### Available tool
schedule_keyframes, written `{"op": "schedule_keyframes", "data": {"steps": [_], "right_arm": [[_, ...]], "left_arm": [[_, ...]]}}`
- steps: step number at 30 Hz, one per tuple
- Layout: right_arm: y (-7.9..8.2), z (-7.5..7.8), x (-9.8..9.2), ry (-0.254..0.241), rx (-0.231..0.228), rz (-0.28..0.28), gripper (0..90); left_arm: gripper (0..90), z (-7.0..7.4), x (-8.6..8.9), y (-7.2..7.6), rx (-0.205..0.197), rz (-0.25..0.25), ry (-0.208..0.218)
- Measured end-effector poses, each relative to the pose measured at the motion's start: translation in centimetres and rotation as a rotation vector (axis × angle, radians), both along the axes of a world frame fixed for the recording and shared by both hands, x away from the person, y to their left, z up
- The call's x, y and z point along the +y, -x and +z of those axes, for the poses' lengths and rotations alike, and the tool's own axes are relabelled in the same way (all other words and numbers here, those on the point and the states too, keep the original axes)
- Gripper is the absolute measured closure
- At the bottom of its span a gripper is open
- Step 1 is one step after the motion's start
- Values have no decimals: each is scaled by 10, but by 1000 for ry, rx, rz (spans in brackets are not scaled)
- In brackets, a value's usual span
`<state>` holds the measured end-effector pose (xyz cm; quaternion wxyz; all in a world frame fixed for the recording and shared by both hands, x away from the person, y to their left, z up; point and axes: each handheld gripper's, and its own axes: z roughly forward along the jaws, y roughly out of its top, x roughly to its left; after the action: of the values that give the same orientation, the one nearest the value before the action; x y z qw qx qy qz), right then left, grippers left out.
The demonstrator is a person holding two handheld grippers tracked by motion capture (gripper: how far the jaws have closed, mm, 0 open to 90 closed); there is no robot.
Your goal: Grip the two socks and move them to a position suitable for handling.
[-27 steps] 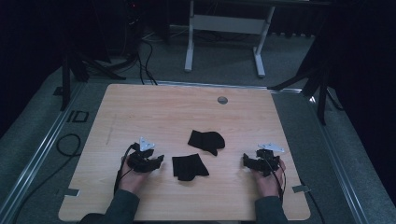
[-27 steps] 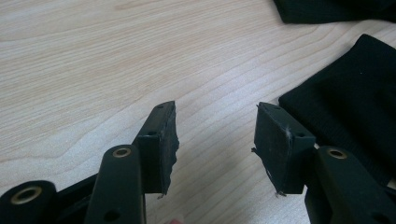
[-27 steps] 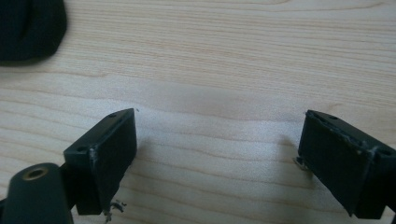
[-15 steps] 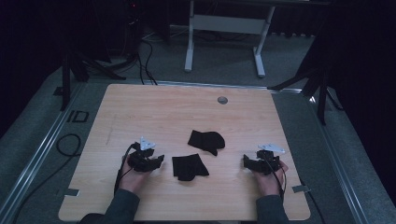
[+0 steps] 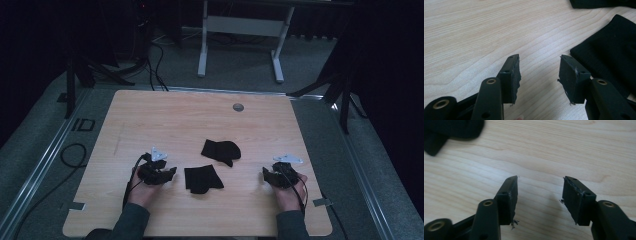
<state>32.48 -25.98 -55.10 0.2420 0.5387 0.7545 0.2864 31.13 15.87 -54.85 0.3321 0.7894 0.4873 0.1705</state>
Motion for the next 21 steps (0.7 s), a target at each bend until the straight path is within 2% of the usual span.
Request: {"op": "schedule_keyframes", "data": {"steps": [6, 19, 21], "right_arm": [[6, 8, 13, 39, -7, 71, 538], [15, 22, 42, 29, -8, 189, 552], [16, 22, 49, 21, 3, 215, 555]], "left_arm": [[524, 0, -1, 0, 1, 0, -2], [525, 0, -1, 0, -3, -5, -3], [525, 0, -1, 0, -6, -4, 2]]}}
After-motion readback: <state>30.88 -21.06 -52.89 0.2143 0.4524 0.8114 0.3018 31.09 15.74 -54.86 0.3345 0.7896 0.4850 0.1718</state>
